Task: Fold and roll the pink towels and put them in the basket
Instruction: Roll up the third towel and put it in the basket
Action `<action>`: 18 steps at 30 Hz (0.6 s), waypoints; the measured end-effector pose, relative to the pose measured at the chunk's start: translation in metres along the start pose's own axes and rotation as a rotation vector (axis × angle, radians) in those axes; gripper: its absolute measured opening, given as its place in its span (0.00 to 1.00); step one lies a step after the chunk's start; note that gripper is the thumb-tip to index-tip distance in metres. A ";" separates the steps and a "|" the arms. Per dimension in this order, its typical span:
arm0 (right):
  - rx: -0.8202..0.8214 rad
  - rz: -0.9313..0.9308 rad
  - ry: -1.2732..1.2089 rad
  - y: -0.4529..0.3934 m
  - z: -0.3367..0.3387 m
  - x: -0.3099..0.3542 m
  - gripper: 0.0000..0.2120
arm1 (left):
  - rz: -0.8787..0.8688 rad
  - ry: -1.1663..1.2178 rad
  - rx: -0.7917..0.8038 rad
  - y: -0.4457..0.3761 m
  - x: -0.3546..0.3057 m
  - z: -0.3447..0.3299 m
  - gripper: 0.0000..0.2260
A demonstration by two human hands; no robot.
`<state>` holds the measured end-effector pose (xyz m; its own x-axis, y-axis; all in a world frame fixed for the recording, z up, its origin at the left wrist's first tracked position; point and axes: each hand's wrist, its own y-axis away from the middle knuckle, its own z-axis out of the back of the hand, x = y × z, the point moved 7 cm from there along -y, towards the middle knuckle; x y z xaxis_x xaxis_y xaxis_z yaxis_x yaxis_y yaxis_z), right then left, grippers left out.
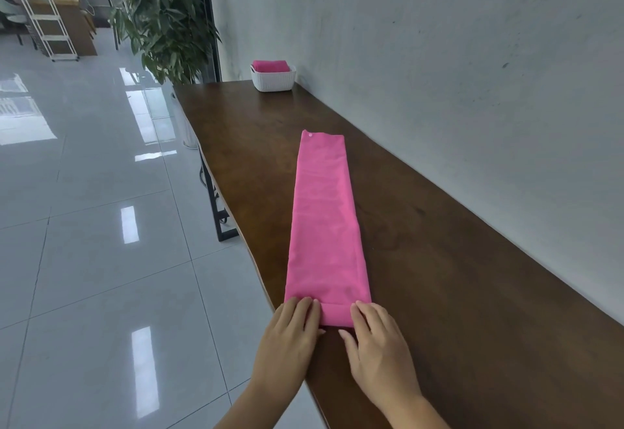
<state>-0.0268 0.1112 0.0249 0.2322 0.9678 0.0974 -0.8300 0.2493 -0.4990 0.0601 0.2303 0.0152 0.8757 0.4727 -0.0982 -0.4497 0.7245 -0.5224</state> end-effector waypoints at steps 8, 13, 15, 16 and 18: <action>0.140 -0.039 -0.052 -0.020 -0.006 -0.010 0.09 | 0.115 0.155 0.078 -0.020 0.018 -0.003 0.12; 0.337 -0.094 -0.177 -0.032 -0.006 -0.018 0.05 | 0.147 0.234 0.295 -0.032 0.030 -0.005 0.05; 0.469 -0.162 -0.313 -0.032 -0.009 -0.023 0.07 | 0.224 0.338 0.419 -0.035 0.034 0.001 0.07; 0.529 -0.193 -0.360 -0.032 -0.010 -0.025 0.07 | 0.271 0.406 0.469 -0.035 0.035 0.003 0.07; 0.615 -0.228 -0.416 -0.032 -0.011 -0.026 0.06 | 0.339 0.490 0.473 -0.033 0.038 0.008 0.05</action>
<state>-0.0007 0.0772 0.0288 0.3224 0.7938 0.5158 -0.9451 0.3007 0.1279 0.1071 0.2286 0.0350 0.6045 0.5111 -0.6110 -0.6389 0.7692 0.0113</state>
